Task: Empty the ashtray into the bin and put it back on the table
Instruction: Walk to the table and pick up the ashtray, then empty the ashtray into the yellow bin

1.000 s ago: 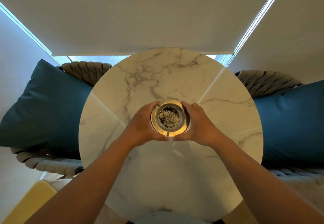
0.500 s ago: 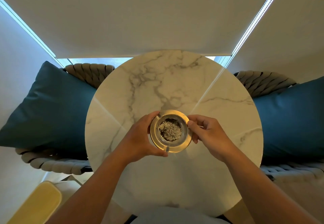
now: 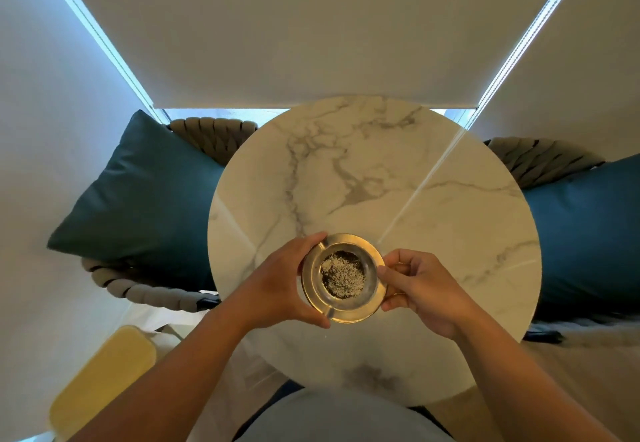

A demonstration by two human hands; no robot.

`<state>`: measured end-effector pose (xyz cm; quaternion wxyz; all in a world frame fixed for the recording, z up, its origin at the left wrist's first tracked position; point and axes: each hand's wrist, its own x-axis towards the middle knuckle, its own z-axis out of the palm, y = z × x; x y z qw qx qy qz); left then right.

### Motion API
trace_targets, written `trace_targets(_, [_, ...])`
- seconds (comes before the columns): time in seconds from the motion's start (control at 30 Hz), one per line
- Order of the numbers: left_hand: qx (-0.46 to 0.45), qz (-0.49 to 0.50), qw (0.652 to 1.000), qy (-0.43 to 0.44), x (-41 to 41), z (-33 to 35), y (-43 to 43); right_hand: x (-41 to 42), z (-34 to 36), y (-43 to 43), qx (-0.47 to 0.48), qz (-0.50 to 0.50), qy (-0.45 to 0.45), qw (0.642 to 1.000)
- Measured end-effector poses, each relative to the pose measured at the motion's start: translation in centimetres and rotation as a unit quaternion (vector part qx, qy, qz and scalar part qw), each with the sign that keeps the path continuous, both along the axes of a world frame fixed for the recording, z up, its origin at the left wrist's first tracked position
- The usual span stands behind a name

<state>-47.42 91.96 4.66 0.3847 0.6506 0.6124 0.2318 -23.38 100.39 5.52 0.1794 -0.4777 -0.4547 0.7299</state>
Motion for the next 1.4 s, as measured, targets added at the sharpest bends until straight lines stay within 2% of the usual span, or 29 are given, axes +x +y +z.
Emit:
trace_targets(0.13, [-0.009, 0.048, 0.999, 0.008, 1.0, -0.2, -3.9, 0.4, 0.4, -1.9, 0.009, 0.043, 0.023, 0.999])
trace_targets(0.33, [-0.033, 0.197, 0.980, -0.014, 4.2, -0.8, -12.6, 0.9, 1.3, -5.3, 0.020, 0.118, 0.044, 0.992])
trace_targets(0.47, [-0.055, 0.329, 0.943, -0.008, 6.2, -2.0, -18.9, 0.0, 1.5, -7.8, 0.023, 0.182, 0.047, 0.982])
trace_targets(0.53, [-0.060, 0.381, 0.922, -0.037, 6.8, -2.8, -22.2, -1.1, 1.7, -9.1, 0.026, 0.219, 0.045, 0.974])
trace_targets(0.8, [-0.070, 0.503, 0.858, -0.079, 5.6, -2.8, -32.2, -9.0, 2.8, -15.5, 0.028, 0.348, 0.039, 0.936])
trace_targets(1.03, [-0.096, 0.560, 0.818, -0.090, 0.3, -3.4, -39.1, -18.2, 3.2, -21.4, 0.010, 0.414, 0.039, 0.909])
trace_targets(1.4, [-0.079, 0.564, 0.822, -0.030, -10.1, -4.5, -46.5, -28.1, 1.3, -27.6, -0.010, 0.418, 0.040, 0.908])
